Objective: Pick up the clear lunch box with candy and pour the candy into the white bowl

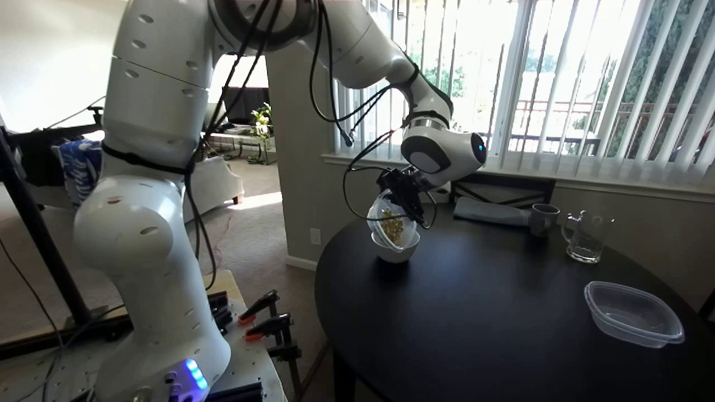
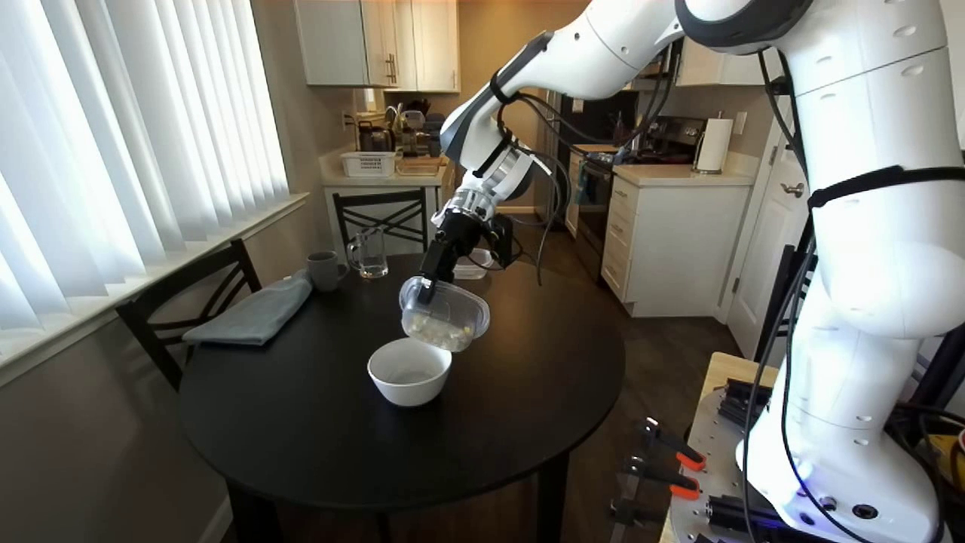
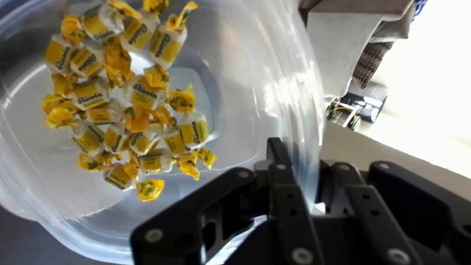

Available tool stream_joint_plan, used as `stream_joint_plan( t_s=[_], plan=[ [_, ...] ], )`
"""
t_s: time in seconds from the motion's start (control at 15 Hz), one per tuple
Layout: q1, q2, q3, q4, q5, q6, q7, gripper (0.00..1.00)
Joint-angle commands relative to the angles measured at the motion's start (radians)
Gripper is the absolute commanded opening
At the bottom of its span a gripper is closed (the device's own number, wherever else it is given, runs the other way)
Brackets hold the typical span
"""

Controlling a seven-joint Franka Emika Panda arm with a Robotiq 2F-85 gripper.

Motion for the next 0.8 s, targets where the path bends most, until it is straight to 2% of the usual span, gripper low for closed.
stream_joint_plan(
  t_s=[0.0,0.73],
  plan=[
    [-0.001,0.046,0.012,0.053,-0.066,-0.088,-0.051,0.04],
    [0.049,-0.016,0.049,0.018,-0.182,-0.007,-0.064,0.04]
  ],
)
